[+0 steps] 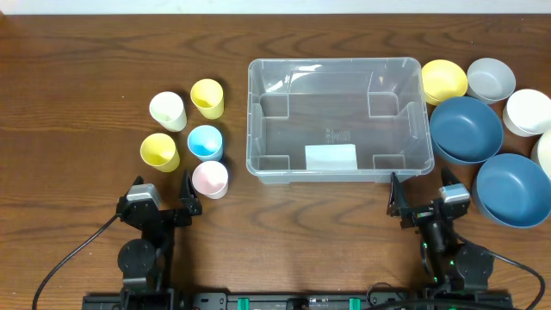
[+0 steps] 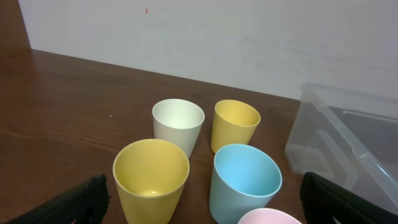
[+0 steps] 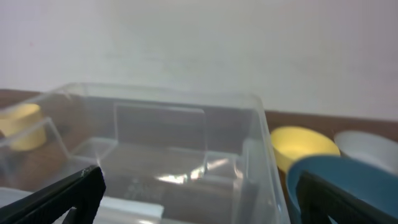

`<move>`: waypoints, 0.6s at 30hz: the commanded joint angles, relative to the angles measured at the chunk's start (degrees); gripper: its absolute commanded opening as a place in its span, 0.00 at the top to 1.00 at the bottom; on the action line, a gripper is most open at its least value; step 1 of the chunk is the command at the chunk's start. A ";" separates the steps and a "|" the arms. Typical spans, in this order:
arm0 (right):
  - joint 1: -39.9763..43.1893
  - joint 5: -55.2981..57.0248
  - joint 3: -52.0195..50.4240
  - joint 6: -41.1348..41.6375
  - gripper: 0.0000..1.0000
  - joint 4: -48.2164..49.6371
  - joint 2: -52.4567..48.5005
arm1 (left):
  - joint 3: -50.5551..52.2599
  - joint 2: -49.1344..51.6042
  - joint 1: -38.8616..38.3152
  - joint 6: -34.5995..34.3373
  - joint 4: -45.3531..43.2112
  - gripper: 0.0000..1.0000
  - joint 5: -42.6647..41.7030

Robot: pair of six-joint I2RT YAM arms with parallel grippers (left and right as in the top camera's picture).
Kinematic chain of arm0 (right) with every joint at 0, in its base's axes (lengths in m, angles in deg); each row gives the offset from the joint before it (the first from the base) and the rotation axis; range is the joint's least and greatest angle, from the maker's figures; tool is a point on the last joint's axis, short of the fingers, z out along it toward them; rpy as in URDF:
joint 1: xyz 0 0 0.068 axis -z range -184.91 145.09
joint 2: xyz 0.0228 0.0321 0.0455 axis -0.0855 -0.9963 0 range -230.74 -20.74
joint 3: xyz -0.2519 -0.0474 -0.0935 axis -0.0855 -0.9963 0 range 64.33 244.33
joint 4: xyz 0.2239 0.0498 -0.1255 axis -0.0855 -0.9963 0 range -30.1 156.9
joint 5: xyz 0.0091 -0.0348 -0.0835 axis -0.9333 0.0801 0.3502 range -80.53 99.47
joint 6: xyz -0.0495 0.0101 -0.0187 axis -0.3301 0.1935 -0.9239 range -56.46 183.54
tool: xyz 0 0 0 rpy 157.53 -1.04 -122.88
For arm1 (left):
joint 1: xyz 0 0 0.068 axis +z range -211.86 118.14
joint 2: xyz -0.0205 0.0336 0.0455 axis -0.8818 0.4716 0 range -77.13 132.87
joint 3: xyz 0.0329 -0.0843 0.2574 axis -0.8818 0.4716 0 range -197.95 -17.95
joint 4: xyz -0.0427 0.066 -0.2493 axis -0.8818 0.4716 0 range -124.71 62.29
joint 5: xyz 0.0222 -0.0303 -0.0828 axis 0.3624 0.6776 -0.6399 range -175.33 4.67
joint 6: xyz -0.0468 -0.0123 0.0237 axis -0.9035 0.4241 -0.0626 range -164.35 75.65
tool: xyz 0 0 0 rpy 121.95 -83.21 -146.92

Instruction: Pack container

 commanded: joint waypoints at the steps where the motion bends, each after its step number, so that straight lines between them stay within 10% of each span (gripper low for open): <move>1: -0.52 -2.29 -0.11 0.31 0.01 2.38 0.33 | 0.87 -0.35 0.39 0.50 2.34 0.02 1.31; 10: -0.52 -1.11 9.55 -0.17 0.01 -0.59 -3.96 | 0.87 -0.35 0.39 0.50 2.34 0.02 1.31; 18: -0.07 10.40 34.93 -0.63 0.01 -21.53 -29.70 | 0.87 -0.35 0.39 0.50 2.34 0.02 1.31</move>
